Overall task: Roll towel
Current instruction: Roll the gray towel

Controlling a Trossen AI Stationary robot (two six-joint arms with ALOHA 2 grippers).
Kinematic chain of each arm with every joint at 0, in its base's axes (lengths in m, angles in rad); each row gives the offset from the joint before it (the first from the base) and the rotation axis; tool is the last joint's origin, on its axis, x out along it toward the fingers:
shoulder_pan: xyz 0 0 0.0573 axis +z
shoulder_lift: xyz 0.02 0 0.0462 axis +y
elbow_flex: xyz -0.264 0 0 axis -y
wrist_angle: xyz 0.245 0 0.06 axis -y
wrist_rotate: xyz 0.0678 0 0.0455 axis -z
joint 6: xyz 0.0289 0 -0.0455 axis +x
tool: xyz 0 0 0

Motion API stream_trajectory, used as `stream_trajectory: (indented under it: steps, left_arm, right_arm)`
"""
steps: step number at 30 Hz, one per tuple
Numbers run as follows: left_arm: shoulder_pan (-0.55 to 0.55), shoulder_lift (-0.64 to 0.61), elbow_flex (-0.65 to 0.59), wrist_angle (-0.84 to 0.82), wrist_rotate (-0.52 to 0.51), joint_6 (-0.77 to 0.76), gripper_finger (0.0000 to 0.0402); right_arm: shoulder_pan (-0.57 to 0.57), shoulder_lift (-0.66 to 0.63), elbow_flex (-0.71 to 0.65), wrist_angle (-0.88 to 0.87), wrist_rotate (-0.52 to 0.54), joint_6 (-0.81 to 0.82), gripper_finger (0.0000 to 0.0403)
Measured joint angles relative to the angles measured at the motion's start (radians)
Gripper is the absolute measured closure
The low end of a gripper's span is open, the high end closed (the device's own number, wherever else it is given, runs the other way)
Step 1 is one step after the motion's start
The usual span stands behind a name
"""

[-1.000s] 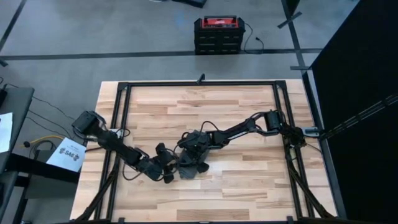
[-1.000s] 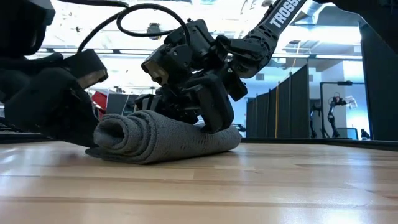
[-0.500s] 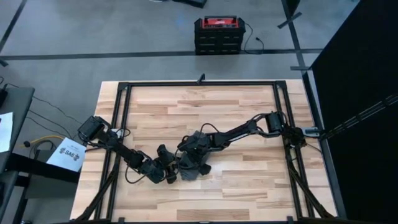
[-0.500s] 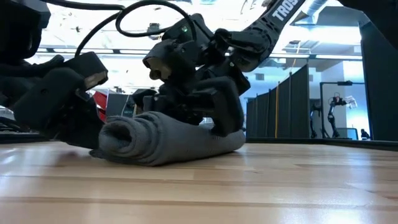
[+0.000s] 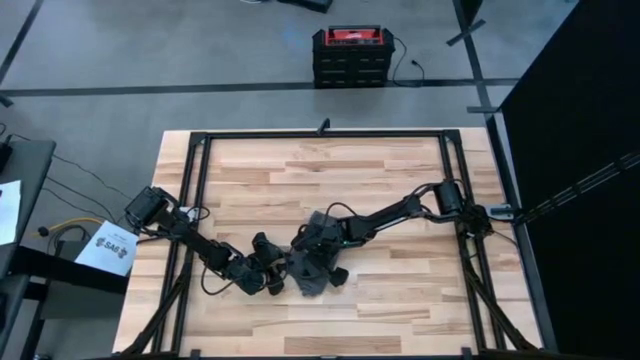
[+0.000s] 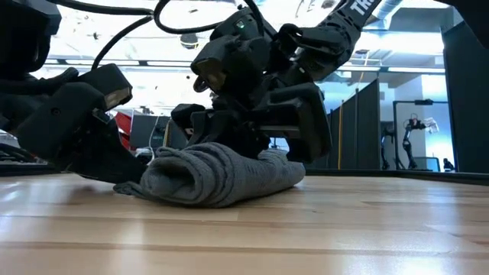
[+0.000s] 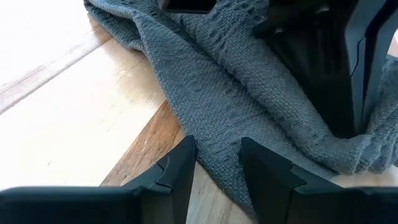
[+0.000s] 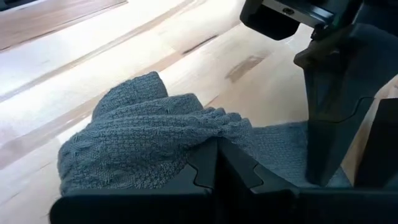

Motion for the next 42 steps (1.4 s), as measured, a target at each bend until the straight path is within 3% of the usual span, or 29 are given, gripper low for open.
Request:
stream_trajectory:
  steps: [13, 17, 22, 30, 34, 42]
  left_arm:
    - [0.0, -0.022, -0.006, 0.013, 0.007, 0.122, 0.0283]
    - [0.003, -0.077, -0.014, -0.027, 0.002, 0.181, 0.0283]
    - [0.03, -0.17, -0.018, -0.054, 0.0, 0.296, 0.0283]
    - [0.109, -0.428, -0.013, -0.014, -0.104, 0.555, 0.0283]
    - [0.123, -0.548, -0.013, -0.025, -0.107, 0.579, 0.0283]
    - [0.123, -0.661, -0.011, -0.019, -0.111, 0.58, 0.0283]
  right_arm:
    - [-0.016, -0.11, -0.02, 0.009, 0.04, -0.031, 0.0403]
    - [-0.017, -0.166, -0.032, 0.0, 0.101, -0.059, 0.0403]
    - [-0.043, -0.284, -0.128, 0.038, 0.191, -0.034, 0.0403]
    - [-0.091, -0.562, -0.421, 0.209, 0.375, 0.155, 0.0403]
    - [-0.092, -0.65, -0.503, 0.207, 0.443, 0.216, 0.0403]
    - [-0.089, -0.69, -0.553, 0.214, 0.45, 0.239, 0.0403]
